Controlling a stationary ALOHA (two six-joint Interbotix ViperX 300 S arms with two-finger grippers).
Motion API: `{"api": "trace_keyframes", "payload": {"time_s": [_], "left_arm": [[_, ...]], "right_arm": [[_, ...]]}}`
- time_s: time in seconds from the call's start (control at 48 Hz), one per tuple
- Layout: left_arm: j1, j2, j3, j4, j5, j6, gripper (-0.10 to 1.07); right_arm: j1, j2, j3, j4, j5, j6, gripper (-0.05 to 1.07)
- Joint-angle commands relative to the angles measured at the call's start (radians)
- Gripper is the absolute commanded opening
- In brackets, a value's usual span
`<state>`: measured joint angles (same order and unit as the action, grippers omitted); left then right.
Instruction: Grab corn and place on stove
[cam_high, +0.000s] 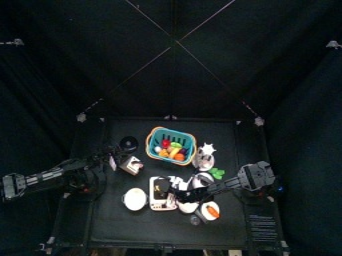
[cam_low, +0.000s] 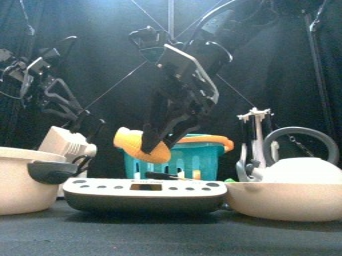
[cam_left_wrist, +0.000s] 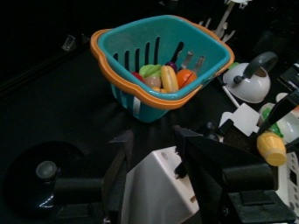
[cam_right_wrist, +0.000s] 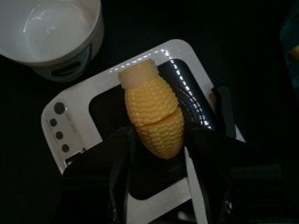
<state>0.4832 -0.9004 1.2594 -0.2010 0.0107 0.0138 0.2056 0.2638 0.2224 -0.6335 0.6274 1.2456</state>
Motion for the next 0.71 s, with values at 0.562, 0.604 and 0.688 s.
{"api": "trace_keyframes", "payload": {"time_s": [0.562, 0.604, 0.688], "left_arm": [[-0.002, 0.003, -0.018, -0.009, 0.049, 0.002, 0.81], [-0.003, 0.003, -0.015, -0.011, 0.049, 0.002, 0.81], [-0.009, 0.003, -0.009, -0.012, 0.063, -0.002, 0.81]], "right_arm": [[-0.046, 0.115, -0.364, 0.224, 0.46, 0.275, 0.61], [-0.046, 0.112, -0.354, 0.215, 0.451, 0.321, 0.61], [-0.034, 0.106, -0.345, 0.184, 0.423, 0.419, 0.61]]}}
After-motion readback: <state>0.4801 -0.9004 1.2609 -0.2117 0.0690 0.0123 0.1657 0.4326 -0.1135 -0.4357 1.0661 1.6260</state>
